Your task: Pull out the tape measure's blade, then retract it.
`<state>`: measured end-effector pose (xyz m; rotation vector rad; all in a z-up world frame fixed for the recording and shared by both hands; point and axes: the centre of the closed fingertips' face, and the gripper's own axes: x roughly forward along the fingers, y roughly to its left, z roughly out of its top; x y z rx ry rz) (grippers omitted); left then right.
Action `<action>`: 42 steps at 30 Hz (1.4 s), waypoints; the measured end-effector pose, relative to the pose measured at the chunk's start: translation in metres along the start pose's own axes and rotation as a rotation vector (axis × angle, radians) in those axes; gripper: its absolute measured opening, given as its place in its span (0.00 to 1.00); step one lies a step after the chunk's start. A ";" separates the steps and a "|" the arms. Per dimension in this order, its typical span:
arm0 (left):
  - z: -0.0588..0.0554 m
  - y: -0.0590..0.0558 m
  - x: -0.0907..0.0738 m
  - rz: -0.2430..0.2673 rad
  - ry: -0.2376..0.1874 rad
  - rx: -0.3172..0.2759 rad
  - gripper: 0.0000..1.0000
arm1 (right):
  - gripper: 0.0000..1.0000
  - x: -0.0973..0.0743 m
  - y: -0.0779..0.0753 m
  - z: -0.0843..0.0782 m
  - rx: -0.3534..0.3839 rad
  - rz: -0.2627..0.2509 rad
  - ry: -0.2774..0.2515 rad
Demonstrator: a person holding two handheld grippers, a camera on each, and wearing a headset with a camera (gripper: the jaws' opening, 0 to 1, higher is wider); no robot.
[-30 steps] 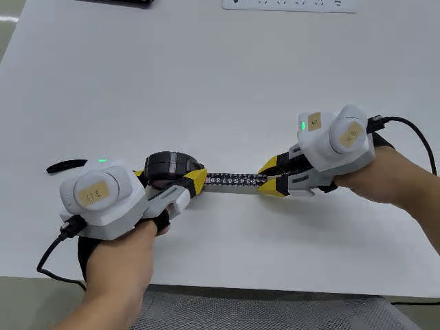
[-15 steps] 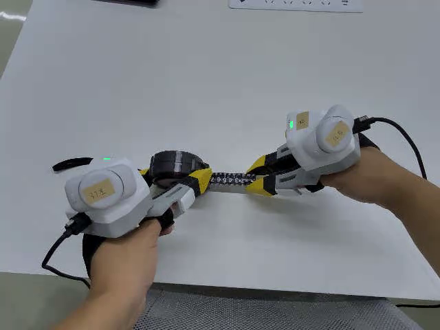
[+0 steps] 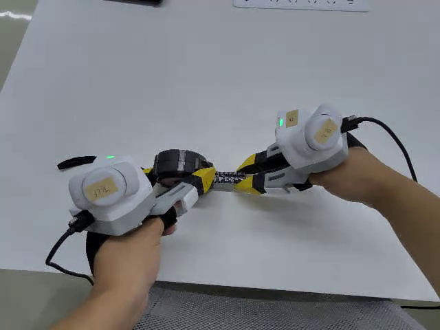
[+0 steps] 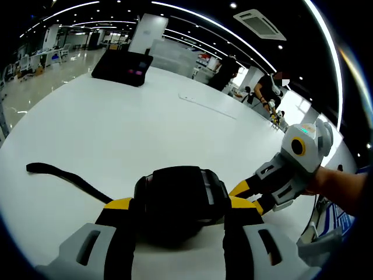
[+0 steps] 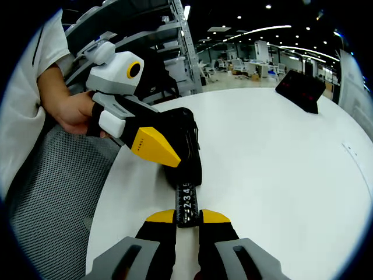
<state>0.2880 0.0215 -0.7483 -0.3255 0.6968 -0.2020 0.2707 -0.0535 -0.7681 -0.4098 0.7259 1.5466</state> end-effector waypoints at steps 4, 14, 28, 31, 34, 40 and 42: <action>0.000 0.000 0.000 0.000 0.000 -0.003 0.56 | 0.10 0.004 -0.002 0.005 -0.003 0.003 -0.006; 0.001 0.000 0.000 -0.004 -0.003 -0.001 0.56 | 0.10 0.014 -0.001 0.012 -0.011 0.013 -0.014; 0.001 -0.001 -0.001 -0.002 -0.002 0.002 0.57 | 0.10 0.023 -0.001 0.017 -0.023 0.012 -0.026; 0.000 -0.001 -0.001 -0.003 -0.003 0.002 0.57 | 0.11 0.023 -0.001 0.017 -0.025 0.011 -0.026; 0.000 -0.001 -0.001 -0.006 -0.001 -0.001 0.57 | 0.11 0.023 -0.002 0.016 -0.023 0.005 -0.026; -0.001 -0.002 -0.001 -0.015 0.009 0.003 0.58 | 0.12 0.024 -0.001 0.015 -0.010 -0.005 -0.021; -0.001 -0.002 0.000 -0.015 0.008 0.010 0.58 | 0.13 0.024 -0.001 0.015 -0.012 -0.007 -0.016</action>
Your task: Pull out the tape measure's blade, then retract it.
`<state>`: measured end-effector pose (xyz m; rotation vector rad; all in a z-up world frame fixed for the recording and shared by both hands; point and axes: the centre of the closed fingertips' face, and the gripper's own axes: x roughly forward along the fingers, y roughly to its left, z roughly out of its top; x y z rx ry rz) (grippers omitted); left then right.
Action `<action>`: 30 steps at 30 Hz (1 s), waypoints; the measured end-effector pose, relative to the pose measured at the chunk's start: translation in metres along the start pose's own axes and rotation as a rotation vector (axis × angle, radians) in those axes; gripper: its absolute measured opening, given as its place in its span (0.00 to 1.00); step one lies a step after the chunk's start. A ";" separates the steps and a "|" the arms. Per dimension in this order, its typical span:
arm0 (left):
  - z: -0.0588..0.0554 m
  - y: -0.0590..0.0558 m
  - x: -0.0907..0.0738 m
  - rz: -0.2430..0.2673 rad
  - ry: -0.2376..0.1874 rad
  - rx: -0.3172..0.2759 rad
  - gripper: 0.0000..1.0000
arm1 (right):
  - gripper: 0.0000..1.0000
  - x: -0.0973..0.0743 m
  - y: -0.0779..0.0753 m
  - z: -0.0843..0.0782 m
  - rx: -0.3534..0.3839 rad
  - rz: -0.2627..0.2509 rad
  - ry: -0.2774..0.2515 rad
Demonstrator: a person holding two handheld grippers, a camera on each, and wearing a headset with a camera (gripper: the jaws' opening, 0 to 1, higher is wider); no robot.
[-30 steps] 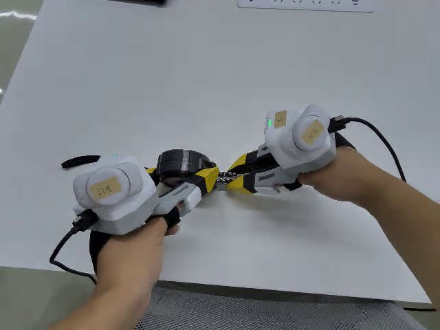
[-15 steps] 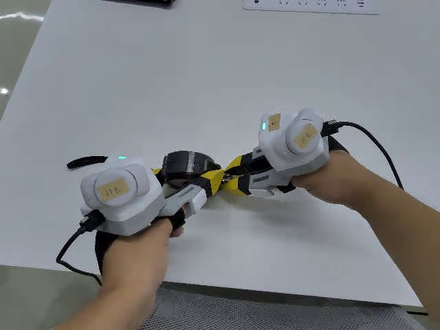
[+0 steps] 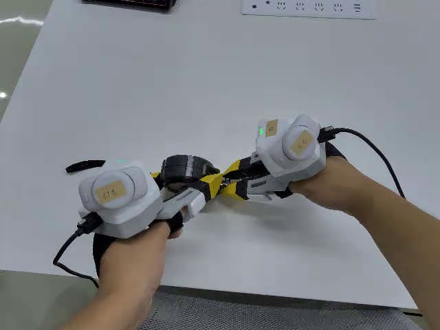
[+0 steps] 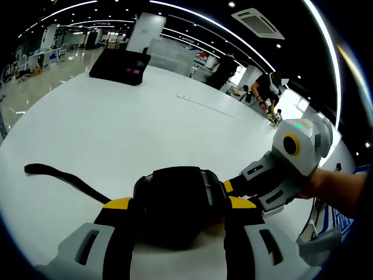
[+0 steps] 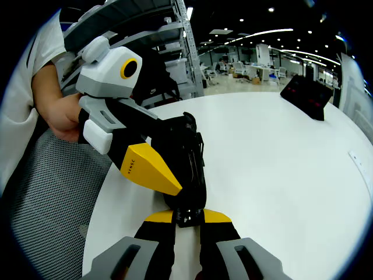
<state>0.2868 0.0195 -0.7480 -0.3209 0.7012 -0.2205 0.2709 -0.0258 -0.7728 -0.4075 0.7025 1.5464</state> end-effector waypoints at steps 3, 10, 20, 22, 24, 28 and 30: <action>0.000 0.000 0.000 -0.016 0.001 0.003 0.59 | 0.14 -0.003 0.003 -0.002 -0.010 -0.008 0.012; 0.000 0.000 0.000 -0.029 0.017 -0.002 0.59 | 0.19 -0.009 0.002 -0.007 0.013 -0.021 0.015; 0.004 -0.005 -0.003 -0.042 0.024 0.079 0.61 | 0.28 -0.016 0.005 -0.005 0.044 -0.052 -0.005; 0.005 -0.006 -0.003 -0.045 0.024 0.103 0.61 | 0.31 -0.016 0.005 -0.006 0.053 -0.056 -0.006; 0.005 -0.006 -0.002 -0.048 0.023 0.118 0.62 | 0.31 -0.016 0.006 -0.007 0.058 -0.055 -0.004; 0.005 -0.005 -0.002 -0.048 0.026 0.125 0.62 | 0.32 -0.017 0.007 -0.008 0.057 -0.057 -0.001; 0.004 -0.005 -0.002 -0.047 0.028 0.130 0.62 | 0.32 -0.020 0.008 -0.008 0.056 -0.061 -0.001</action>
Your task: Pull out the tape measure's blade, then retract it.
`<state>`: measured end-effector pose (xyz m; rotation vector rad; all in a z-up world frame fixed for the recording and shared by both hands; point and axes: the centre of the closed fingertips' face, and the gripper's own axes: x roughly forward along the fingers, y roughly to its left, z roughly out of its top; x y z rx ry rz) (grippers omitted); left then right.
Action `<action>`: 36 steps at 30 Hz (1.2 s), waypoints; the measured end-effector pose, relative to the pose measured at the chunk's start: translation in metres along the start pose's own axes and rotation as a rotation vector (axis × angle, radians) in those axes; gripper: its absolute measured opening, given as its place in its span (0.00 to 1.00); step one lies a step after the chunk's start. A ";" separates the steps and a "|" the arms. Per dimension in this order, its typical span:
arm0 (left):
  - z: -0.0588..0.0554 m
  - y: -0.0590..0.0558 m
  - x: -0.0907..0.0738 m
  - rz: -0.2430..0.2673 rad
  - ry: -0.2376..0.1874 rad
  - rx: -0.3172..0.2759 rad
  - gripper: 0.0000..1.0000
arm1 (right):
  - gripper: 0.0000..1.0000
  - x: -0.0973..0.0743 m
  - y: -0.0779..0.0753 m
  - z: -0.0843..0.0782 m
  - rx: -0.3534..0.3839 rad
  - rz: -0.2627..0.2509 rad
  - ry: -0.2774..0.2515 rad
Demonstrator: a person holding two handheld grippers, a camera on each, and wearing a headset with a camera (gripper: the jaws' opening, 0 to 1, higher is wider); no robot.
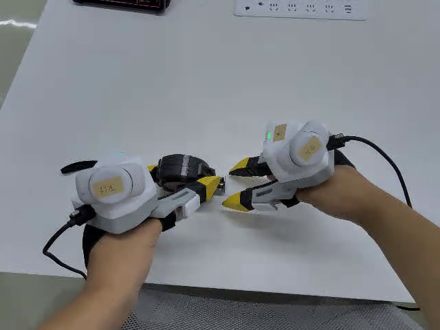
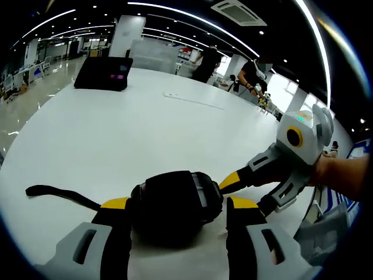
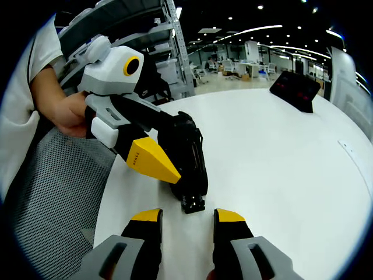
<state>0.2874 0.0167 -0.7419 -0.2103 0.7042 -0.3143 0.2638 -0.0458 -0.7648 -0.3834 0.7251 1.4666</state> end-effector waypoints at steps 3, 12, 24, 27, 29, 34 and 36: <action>0.000 -0.002 -0.002 -0.005 0.002 0.032 0.62 | 0.34 -0.005 0.001 0.001 0.000 -0.011 -0.006; -0.003 -0.005 -0.011 -0.038 0.027 0.149 0.69 | 0.49 -0.019 0.001 0.000 0.021 -0.068 -0.028; 0.002 0.002 -0.026 -0.068 0.022 0.231 0.78 | 0.62 -0.035 0.002 -0.004 0.052 -0.129 -0.041; 0.001 0.004 -0.027 -0.079 0.027 0.255 0.77 | 0.64 -0.039 0.002 -0.005 0.057 -0.144 -0.041; 0.001 0.002 -0.029 -0.097 0.020 0.277 0.76 | 0.67 -0.043 0.000 -0.005 0.059 -0.164 -0.049; -0.001 0.005 -0.035 -0.101 0.035 0.313 0.75 | 0.72 -0.052 0.000 -0.009 0.069 -0.198 -0.063; -0.001 0.007 -0.036 -0.094 0.040 0.324 0.76 | 0.74 -0.055 0.001 -0.010 0.075 -0.209 -0.061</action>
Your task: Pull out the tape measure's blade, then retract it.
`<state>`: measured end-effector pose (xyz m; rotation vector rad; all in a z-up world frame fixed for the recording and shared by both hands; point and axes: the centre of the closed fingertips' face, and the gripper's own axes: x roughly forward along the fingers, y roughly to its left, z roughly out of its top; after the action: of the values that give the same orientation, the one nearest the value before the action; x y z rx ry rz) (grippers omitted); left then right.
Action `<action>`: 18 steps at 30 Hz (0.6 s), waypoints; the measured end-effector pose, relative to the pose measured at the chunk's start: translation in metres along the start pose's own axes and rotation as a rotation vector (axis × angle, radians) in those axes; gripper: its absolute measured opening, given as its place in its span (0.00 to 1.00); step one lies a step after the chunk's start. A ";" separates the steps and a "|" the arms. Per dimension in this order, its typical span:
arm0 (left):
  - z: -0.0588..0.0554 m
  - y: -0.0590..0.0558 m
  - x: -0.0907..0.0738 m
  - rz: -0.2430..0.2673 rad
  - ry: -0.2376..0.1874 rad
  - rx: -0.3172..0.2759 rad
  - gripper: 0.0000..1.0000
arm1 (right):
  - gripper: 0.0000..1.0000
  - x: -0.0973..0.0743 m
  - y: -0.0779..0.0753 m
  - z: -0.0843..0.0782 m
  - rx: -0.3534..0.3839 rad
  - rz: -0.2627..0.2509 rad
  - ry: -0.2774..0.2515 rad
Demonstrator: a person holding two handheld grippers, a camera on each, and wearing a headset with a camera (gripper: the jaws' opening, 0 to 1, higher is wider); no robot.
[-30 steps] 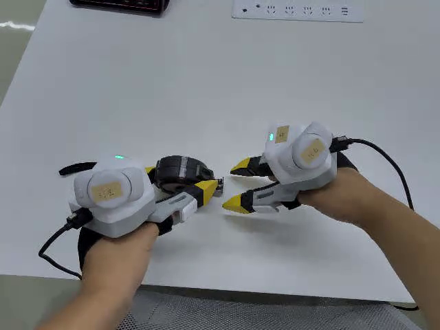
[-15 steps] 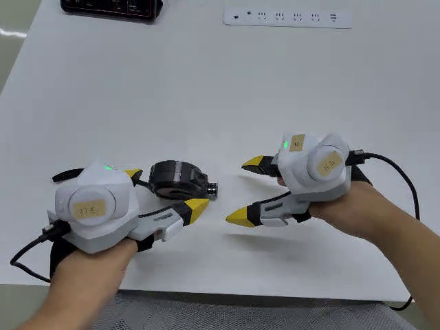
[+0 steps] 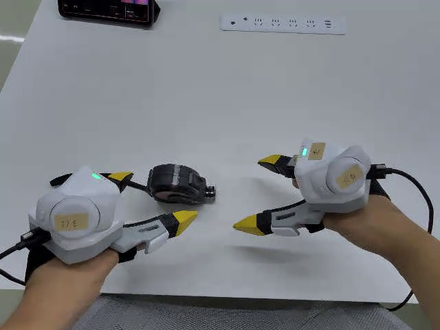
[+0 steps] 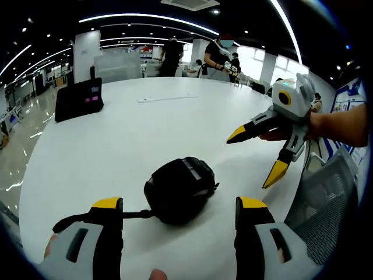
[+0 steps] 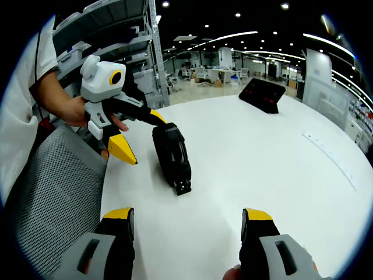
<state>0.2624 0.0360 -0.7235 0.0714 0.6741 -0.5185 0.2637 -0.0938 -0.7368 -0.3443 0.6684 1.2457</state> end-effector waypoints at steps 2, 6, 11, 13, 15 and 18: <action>-0.001 0.003 -0.002 0.005 -0.004 0.008 0.75 | 0.76 -0.004 -0.002 -0.002 0.004 -0.016 0.002; -0.003 0.003 -0.005 -0.002 -0.003 0.000 0.76 | 0.81 -0.011 -0.005 -0.004 0.031 -0.043 -0.005; -0.003 0.004 -0.011 -0.010 -0.009 0.015 0.78 | 0.85 -0.021 -0.006 -0.006 0.039 -0.062 -0.011; -0.004 0.005 -0.013 -0.017 -0.010 0.016 0.79 | 0.85 -0.024 -0.006 -0.008 0.042 -0.064 -0.002; -0.004 0.005 -0.015 -0.023 -0.019 0.028 0.80 | 0.85 -0.028 -0.007 -0.009 0.042 -0.072 0.001; -0.004 0.004 -0.019 -0.036 -0.027 0.036 0.83 | 0.85 -0.033 -0.008 -0.009 0.044 -0.083 0.000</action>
<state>0.2498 0.0487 -0.7152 0.0864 0.6410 -0.5656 0.2628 -0.1263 -0.7238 -0.3324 0.6742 1.1505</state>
